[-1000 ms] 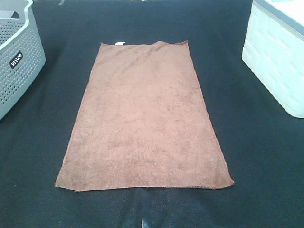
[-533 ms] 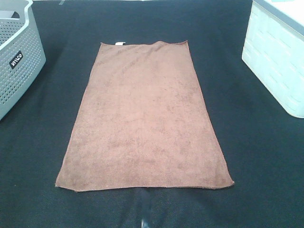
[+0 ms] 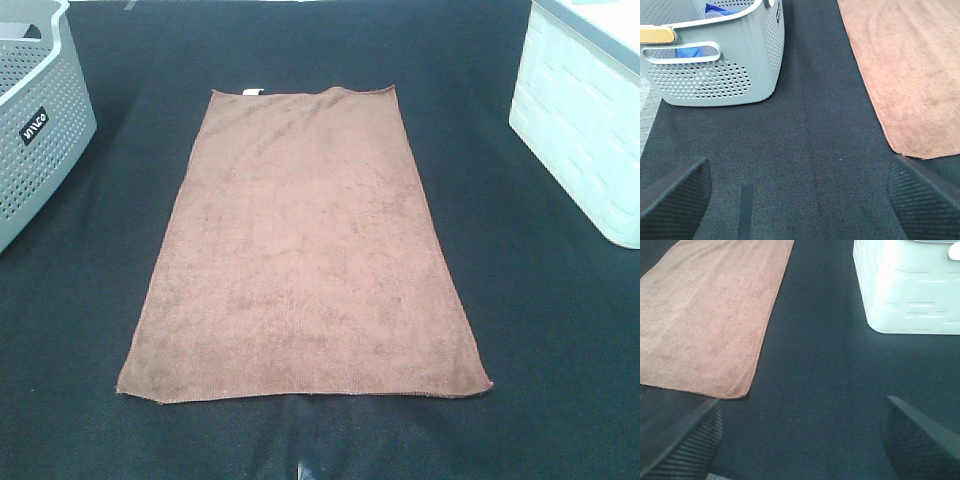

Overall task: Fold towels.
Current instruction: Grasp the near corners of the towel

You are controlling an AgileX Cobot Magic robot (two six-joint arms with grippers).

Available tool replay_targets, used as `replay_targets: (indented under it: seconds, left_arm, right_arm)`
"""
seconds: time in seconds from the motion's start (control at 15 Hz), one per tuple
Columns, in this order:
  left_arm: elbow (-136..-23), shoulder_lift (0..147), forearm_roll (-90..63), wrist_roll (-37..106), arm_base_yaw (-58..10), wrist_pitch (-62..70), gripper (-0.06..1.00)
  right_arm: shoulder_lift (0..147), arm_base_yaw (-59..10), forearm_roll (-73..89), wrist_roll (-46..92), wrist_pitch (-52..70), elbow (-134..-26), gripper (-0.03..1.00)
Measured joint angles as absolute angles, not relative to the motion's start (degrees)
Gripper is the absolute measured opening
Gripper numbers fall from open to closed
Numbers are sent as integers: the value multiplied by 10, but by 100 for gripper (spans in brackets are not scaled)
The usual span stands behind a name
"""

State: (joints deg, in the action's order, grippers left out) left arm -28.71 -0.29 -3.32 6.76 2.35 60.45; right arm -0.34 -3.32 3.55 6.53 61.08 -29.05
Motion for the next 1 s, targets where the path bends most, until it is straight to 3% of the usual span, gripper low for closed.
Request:
replay_targets:
  seconds: [1.0]
  left_arm:
    - [-287,-3,-33,68,23,604,90]
  right_arm:
    - [-3,-33,36,65,611,-290,81]
